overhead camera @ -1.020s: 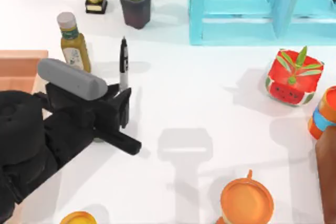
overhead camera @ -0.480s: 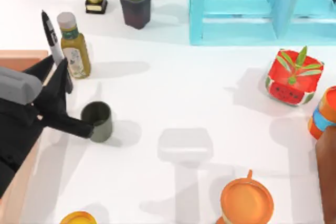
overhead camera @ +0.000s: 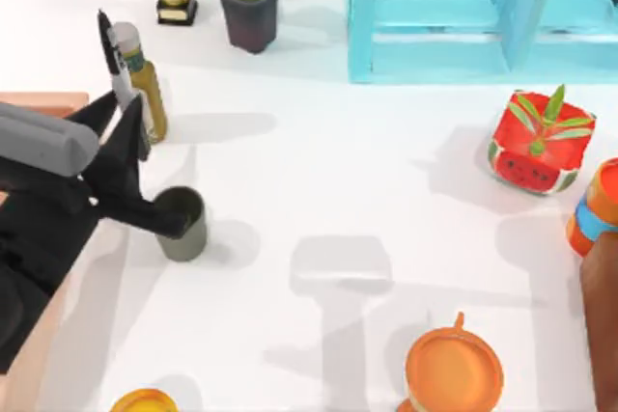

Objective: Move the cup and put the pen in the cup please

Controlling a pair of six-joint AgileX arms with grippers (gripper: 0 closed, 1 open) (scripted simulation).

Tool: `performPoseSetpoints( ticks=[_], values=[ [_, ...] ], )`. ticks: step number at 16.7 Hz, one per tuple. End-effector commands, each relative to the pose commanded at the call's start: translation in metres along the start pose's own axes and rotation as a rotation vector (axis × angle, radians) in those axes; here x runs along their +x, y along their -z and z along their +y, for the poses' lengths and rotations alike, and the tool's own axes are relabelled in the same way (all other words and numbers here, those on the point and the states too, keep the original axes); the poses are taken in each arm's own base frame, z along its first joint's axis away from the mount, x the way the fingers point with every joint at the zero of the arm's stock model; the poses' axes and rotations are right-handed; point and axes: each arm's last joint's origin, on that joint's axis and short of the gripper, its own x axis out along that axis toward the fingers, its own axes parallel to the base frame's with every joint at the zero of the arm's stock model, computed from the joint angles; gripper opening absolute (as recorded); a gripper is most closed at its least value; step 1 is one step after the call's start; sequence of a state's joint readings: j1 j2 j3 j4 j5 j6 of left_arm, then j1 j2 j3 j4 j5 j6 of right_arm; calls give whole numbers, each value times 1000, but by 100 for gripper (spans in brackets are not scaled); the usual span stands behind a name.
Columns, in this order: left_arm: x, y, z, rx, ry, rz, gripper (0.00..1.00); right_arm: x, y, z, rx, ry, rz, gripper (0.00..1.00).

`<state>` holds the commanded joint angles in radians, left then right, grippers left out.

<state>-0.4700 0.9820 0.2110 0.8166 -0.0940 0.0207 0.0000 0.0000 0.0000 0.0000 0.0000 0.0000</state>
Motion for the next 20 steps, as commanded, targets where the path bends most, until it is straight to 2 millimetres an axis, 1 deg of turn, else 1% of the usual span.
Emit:
performPoseSetpoints(
  ticks=[2, 5, 10, 20],
  values=[
    [10, 7, 0, 3, -3, 9, 0, 0, 0, 0, 0, 0, 0, 100],
    [21, 12, 2, 2, -12, -1, 0, 0, 0, 0, 0, 0, 0, 100],
    [22, 13, 3, 0, -14, 1, 0, 0, 0, 0, 0, 0, 0, 100],
    [22, 13, 3, 0, -14, 1, 75, 0, 0, 0, 0, 0, 0, 100]
  ],
)
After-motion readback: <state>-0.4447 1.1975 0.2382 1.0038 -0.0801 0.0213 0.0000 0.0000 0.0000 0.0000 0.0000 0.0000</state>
